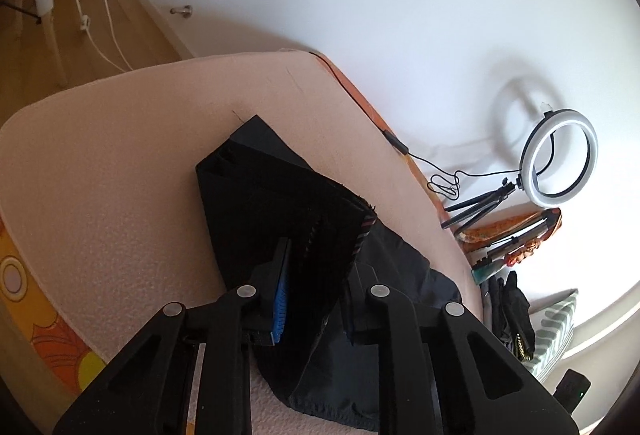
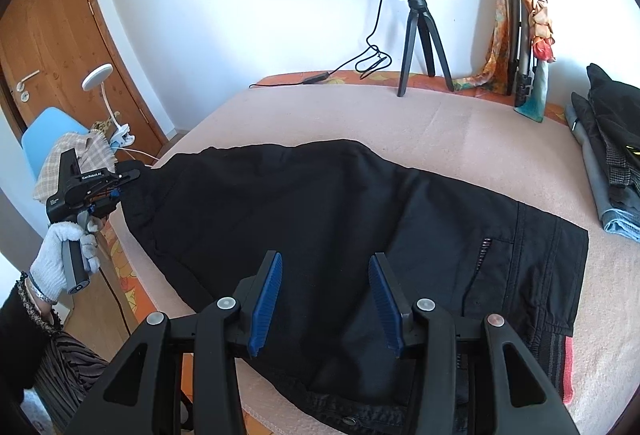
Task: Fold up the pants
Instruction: 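Lift the held trouser edge with the left gripper and fold it over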
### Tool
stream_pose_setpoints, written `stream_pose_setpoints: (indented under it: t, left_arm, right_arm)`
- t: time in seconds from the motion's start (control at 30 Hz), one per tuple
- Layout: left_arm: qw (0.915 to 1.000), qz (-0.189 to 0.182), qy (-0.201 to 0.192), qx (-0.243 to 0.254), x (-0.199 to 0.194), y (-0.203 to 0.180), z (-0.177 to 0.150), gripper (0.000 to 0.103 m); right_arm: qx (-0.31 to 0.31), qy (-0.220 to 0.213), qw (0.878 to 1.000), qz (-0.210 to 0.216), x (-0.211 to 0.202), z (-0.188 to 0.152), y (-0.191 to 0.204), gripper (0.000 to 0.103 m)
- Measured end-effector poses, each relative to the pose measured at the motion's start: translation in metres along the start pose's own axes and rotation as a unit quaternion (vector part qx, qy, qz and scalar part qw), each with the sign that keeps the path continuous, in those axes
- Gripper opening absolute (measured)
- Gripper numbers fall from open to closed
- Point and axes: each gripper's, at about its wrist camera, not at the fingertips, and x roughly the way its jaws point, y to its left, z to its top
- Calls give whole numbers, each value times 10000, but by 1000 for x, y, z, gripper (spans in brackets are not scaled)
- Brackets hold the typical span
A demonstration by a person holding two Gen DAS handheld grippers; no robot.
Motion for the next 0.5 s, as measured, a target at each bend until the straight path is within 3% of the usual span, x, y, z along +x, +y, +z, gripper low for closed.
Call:
stream_pose_setpoints:
  t: [0.1, 0.17, 0.2, 0.43, 0.5]
  left_arm:
    - [9995, 296, 88, -24, 7, 0, -1, 23]
    - [9985, 492, 174, -158, 9, 3, -1, 42]
    - [9982, 533, 166, -231, 9, 6, -1, 44]
    - [9976, 672, 142, -94, 6, 10, 7, 45]
    - [9971, 676, 211, -294, 8, 17, 5, 49]
  right_arm:
    - [-34, -1, 10000, 29, -1, 0, 2, 48]
    - [-43, -6, 10000, 45, -2, 0, 3, 48]
    - [-43, -3, 10000, 49, -3, 0, 3, 49]
    - [-19, 106, 9998, 139, 1, 0, 1, 52]
    - [-42, 164, 9997, 149, 7, 1, 3, 52]
